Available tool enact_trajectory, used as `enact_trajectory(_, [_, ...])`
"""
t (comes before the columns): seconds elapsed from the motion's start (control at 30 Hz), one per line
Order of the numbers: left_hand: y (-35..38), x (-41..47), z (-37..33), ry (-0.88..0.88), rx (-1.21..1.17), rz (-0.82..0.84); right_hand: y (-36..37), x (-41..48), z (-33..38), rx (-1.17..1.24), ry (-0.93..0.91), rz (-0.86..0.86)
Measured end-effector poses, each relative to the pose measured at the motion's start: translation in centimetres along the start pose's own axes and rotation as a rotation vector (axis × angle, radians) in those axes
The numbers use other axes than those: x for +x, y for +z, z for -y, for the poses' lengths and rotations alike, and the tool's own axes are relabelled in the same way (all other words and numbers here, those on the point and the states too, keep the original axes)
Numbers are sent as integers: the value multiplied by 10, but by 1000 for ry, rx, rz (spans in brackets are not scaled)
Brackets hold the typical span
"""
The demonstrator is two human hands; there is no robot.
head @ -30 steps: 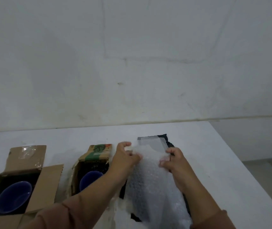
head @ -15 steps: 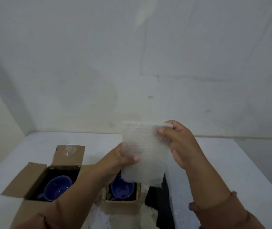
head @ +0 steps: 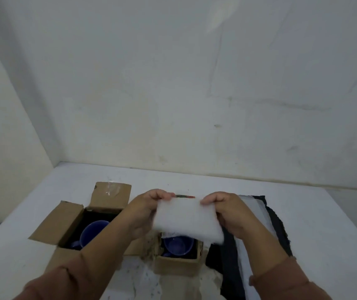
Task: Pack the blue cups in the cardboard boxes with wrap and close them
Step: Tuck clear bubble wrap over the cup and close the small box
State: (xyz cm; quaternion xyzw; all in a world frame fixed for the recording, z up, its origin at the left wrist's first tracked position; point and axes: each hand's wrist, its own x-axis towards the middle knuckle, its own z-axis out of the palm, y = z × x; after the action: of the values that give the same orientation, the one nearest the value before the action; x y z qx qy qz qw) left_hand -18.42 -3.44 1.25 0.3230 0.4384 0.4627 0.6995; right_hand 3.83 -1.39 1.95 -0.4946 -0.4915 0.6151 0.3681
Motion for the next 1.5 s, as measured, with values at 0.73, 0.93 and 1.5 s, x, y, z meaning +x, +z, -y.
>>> enact_trajectory(0.73, [-25,21,64,464,1915,-80,37,26,-82,-1480,-329,-143])
enact_trajectory(0.93, [-20,12,60,340,2015,64,30,16,-70,-1558,-319,30])
enact_trajectory(1.5, [1,17,60,230,2323,147,50,17,-62,-1868,-109,301])
